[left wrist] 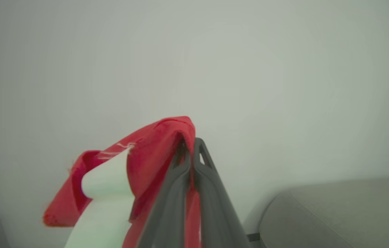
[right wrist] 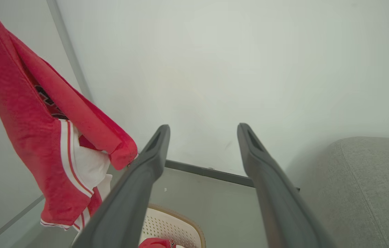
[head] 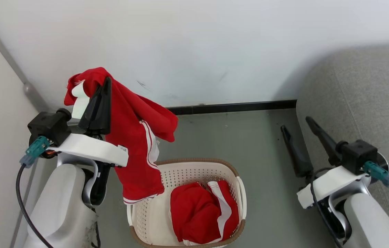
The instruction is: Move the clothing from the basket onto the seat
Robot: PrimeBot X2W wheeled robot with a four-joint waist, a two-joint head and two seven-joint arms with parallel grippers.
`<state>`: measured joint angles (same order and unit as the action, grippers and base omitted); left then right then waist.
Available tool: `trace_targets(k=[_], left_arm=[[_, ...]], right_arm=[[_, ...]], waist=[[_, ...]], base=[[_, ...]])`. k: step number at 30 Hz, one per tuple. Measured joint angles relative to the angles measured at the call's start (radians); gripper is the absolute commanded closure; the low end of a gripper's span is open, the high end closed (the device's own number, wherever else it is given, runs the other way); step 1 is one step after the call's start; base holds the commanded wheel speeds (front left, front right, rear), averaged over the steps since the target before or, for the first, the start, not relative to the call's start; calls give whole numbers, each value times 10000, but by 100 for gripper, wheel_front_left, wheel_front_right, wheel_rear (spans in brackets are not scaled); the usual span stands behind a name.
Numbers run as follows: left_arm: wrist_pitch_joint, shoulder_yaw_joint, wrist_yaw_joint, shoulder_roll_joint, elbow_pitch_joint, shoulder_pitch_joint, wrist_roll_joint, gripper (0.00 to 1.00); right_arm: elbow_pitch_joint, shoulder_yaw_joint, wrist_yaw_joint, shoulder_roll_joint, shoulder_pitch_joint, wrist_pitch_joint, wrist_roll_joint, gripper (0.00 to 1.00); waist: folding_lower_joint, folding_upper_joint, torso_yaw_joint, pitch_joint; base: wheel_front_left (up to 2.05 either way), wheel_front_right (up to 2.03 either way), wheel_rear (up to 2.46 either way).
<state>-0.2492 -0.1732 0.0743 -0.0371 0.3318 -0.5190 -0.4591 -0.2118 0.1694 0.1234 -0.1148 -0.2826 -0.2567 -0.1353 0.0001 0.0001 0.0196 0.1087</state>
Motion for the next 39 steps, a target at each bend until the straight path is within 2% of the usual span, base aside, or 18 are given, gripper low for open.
trace_targets(k=[18,33,39], left_arm=[[2,-1097,259,17,-1154,-26,-54,100],[474,-2234,355,25,-2238,-559,-98,100],[650,-2694,387,27,-2727,-746,-268,100]], right_arm=[[13,842,0,90,526,0,-341,0],[479,2999,0,102,497,0,-1300,0],[579,3382,0,8,438,0,-1488,0]], waist=[[0,0,-27,-653],[0,0,-45,-772],[0,0,-57,-712]], base=[[0,0,0],[0,0,0],[0,0,0]])
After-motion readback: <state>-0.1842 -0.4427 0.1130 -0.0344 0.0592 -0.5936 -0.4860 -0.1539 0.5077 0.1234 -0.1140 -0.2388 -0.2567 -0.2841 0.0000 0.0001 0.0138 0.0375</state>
